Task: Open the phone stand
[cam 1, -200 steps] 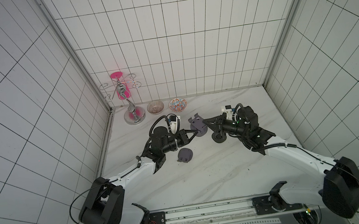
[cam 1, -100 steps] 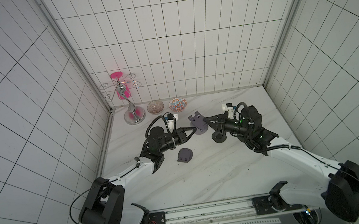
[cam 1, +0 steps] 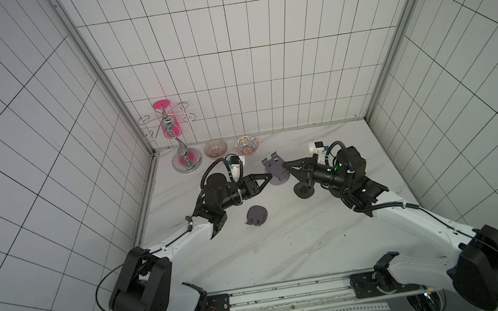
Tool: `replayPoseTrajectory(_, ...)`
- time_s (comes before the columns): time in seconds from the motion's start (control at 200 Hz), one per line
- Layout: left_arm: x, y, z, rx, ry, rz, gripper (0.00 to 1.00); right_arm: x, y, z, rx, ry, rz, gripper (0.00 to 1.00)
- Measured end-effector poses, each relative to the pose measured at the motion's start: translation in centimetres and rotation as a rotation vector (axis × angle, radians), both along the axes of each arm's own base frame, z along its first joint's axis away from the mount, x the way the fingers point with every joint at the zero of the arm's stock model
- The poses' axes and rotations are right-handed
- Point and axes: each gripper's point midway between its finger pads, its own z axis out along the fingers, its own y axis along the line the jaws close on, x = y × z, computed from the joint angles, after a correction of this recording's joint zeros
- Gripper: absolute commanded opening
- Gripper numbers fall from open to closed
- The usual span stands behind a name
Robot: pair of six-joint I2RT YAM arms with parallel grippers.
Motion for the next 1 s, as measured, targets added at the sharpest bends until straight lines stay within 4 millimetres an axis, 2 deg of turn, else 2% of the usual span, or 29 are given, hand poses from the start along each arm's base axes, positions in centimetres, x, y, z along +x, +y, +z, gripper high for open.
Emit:
replayPoseTrajectory(0.2, 0.5, 0.2, 1.1, 0.001, -0.047, 0.005, 0.42, 0.4, 0.0, 0.7, 0.058, 0.023, 0.000, 0.00)
replayPoseTrajectory(0.445, 1.5, 0.6, 1.7, 0.059, -0.107, 0.024, 0.46, -0.2, 0.6, -0.4, 0.050, 0.082, 0.061, 0.00)
replayPoseTrajectory(0.595, 1.6, 0.7, 1.2, 0.107, -0.119, 0.016, 0.33, -0.7, 0.8, -1.3, 0.029, 0.120, 0.088, 0.00)
replayPoseTrajectory(0.67, 1.5, 0.6, 1.2, 0.112, -0.124, 0.003, 0.22, -0.7, 0.8, -1.5, 0.028, 0.129, 0.087, 0.00)
replayPoseTrajectory(0.72, 1.4, 0.5, 1.3, 0.109, -0.126, -0.005, 0.19, -0.6, 0.9, -1.6, 0.027, 0.135, 0.087, 0.00)
replayPoseTrajectory(0.77, 1.3, 0.4, 1.4, 0.105, -0.129, -0.011, 0.11, -0.5, 0.9, -1.8, 0.028, 0.140, 0.087, 0.00)
replayPoseTrajectory(0.81, 1.3, 0.3, 1.4, 0.094, -0.124, -0.017, 0.08, -0.4, 1.0, -1.8, 0.031, 0.144, 0.086, 0.00)
replayPoseTrajectory(0.845, 1.3, 0.2, 1.4, 0.092, -0.128, -0.022, 0.12, -0.3, 1.0, -2.0, 0.031, 0.149, 0.085, 0.00)
replayPoseTrajectory(0.919, 1.5, 0.2, 1.2, 0.091, -0.123, -0.025, 0.26, -0.2, 1.0, -2.1, 0.033, 0.154, 0.084, 0.00)
replayPoseTrajectory(0.999, 1.6, 0.3, 0.9, 0.089, -0.103, -0.021, 0.31, -0.1, 0.9, -2.0, 0.035, 0.151, 0.084, 0.00)
